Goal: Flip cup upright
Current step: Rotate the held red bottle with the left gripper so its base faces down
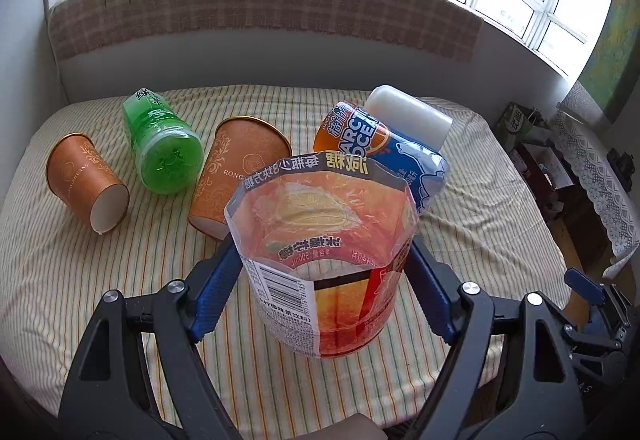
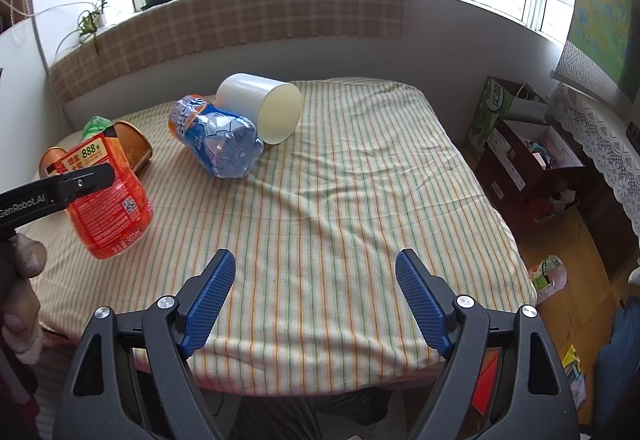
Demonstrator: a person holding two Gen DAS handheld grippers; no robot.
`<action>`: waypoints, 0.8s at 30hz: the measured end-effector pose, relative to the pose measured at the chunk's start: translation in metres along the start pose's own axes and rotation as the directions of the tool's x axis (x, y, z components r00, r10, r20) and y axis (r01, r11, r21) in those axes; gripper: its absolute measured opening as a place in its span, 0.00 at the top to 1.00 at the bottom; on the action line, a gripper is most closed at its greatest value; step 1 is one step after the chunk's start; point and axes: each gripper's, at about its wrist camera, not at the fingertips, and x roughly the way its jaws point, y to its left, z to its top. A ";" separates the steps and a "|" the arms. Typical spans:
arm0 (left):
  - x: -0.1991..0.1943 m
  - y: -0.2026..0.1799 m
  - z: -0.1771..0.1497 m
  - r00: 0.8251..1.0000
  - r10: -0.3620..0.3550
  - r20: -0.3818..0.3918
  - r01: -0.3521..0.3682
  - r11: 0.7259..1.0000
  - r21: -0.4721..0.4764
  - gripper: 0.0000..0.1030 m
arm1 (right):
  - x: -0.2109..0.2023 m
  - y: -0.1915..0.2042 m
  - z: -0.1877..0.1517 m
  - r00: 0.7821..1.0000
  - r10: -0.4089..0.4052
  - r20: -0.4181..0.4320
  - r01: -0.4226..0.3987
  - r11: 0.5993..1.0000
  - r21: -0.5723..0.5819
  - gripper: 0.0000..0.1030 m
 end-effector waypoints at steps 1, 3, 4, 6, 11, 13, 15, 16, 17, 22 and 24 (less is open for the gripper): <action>0.000 -0.001 -0.001 1.000 0.005 0.002 -0.005 1.000 0.009 0.20 | 0.000 0.000 0.000 1.000 0.000 0.000 0.000 1.000 0.001 0.20; 0.001 -0.005 -0.003 1.000 0.014 0.007 -0.014 1.000 0.026 0.20 | 0.000 0.000 0.000 1.000 0.000 -0.001 0.000 1.000 0.002 0.20; 0.001 -0.007 -0.003 1.000 0.018 0.008 -0.018 0.999 0.032 0.20 | 0.000 0.000 0.000 1.000 0.000 -0.002 0.000 1.000 0.002 0.20; 0.001 -0.009 -0.006 1.000 0.020 0.005 -0.020 0.999 0.042 0.20 | 0.000 0.000 0.000 1.000 0.000 -0.001 0.000 1.000 0.000 0.20; 0.000 -0.011 -0.010 1.000 0.013 -0.006 -0.012 0.999 0.048 0.20 | -0.001 0.003 0.000 1.000 -0.003 0.000 0.003 1.000 -0.003 0.20; -0.001 -0.011 -0.012 1.000 0.005 -0.012 -0.004 0.999 0.052 0.20 | -0.001 0.003 0.000 1.000 -0.001 0.001 0.001 1.000 -0.003 0.20; -0.002 -0.010 -0.013 1.000 -0.008 -0.018 0.008 0.999 0.051 0.20 | -0.001 0.004 0.001 1.000 -0.001 0.002 0.001 1.000 -0.007 0.20; -0.002 -0.010 -0.014 1.000 -0.015 -0.022 0.016 0.999 0.050 0.20 | -0.002 0.006 0.001 1.000 -0.001 0.003 0.001 1.000 -0.008 0.20; -0.002 -0.010 -0.014 0.999 -0.020 -0.026 0.021 0.999 0.049 0.20 | -0.002 0.007 0.001 1.000 0.000 0.003 0.000 1.000 -0.009 0.20; -0.004 -0.007 -0.016 0.998 -0.043 -0.040 0.045 0.998 0.047 0.19 | -0.003 0.012 0.002 1.000 0.004 0.004 -0.004 1.000 -0.019 0.20; -0.006 -0.006 -0.017 0.997 -0.054 -0.046 0.057 0.997 0.049 0.19 | -0.003 0.014 0.002 1.000 0.004 0.004 -0.004 1.000 -0.022 0.20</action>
